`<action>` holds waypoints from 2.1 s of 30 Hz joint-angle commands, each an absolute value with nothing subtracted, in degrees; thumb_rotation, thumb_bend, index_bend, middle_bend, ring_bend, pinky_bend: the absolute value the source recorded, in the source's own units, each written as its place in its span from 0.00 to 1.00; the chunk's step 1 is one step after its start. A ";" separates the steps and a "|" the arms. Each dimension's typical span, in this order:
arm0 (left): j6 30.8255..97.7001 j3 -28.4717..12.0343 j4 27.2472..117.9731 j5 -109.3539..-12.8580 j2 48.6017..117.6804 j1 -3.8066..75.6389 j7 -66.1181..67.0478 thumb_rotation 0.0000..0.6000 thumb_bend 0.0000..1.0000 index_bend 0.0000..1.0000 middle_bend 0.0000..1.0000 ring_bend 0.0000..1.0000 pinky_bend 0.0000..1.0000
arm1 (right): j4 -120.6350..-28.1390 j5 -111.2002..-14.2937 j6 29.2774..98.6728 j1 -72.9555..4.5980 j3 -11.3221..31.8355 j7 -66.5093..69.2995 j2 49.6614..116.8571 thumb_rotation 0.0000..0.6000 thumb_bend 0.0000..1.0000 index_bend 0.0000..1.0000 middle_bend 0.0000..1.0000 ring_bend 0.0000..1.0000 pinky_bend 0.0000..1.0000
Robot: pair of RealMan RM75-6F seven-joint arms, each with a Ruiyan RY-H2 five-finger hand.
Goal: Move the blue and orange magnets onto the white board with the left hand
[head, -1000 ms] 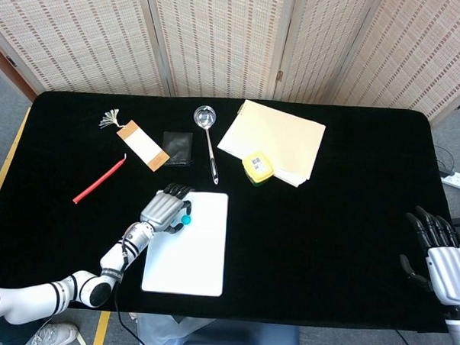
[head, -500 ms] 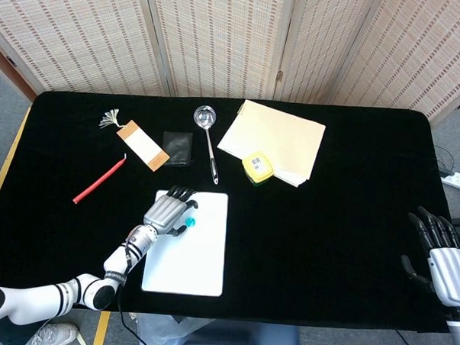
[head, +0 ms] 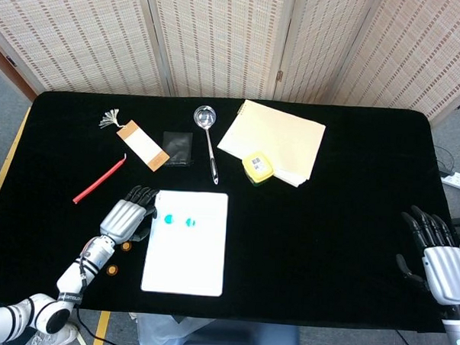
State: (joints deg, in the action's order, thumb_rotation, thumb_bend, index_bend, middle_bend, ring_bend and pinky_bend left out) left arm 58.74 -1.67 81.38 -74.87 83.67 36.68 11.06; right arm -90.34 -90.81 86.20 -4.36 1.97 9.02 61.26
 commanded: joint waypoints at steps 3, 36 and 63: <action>61.69 0.89 80.95 -77.38 82.59 33.32 9.19 1.00 0.41 0.46 0.11 0.00 0.00 | -90.50 -91.04 85.77 -4.76 1.98 8.76 61.39 1.00 0.46 0.00 0.00 0.00 0.00; 61.19 2.73 74.74 -79.24 86.21 26.68 7.33 1.00 0.40 0.43 0.11 0.00 0.00 | -90.52 -90.95 85.75 -4.83 1.74 8.66 61.39 1.00 0.46 0.00 0.00 0.00 0.00; 59.86 -0.42 77.37 -82.25 85.54 29.09 4.98 1.00 0.41 0.52 0.11 0.00 0.00 | -91.28 -90.93 86.24 -4.61 1.74 8.09 60.99 1.00 0.46 0.00 0.00 0.00 0.00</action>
State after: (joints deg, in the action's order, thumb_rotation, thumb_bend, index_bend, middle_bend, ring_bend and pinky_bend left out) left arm 60.38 0.06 76.66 -81.95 85.56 28.43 4.72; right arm -91.30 -90.93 86.22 -4.63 1.75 8.06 61.00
